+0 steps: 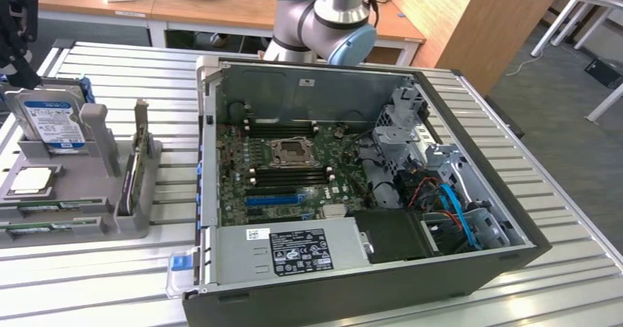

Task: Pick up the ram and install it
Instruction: 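Pick up the ram and move it above insertion slot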

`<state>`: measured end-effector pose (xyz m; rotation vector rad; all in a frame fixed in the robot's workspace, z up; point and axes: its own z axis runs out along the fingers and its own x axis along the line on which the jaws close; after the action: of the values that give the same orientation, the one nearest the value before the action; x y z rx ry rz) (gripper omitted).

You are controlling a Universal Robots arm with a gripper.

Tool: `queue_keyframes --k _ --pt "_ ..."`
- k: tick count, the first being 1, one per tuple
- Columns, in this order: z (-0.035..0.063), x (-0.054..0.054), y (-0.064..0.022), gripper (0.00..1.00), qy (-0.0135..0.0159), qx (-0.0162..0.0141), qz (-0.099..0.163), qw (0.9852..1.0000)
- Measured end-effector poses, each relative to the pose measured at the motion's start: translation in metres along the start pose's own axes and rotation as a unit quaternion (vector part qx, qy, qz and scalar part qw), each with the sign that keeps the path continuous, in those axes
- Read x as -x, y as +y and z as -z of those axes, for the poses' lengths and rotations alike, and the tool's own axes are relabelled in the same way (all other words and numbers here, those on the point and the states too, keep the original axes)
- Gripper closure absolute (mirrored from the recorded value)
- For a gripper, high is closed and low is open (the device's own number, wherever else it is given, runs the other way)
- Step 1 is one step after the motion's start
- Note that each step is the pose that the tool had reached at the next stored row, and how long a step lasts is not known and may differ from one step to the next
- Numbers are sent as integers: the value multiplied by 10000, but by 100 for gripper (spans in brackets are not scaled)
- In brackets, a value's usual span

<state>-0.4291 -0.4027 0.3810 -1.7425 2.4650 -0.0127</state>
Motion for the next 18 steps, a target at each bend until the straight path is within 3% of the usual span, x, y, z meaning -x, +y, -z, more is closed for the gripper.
queue_keyframes --k 1,2,8,10,13,14,18 --pt "0 0 0 89 -7 8 89 10000" --pt "-4 -1 1 89 -33 41 429 9991" --pt "-9 -1 1 89 -75 93 966 9953" --pt "-10 -1 2 89 -85 104 1086 9940" --pt "-12 -3 0 89 -95 114 1105 9938" --pt "-17 -3 -1 89 -103 144 1101 9938" --pt "-32 -4 2 89 -94 321 1082 9936"
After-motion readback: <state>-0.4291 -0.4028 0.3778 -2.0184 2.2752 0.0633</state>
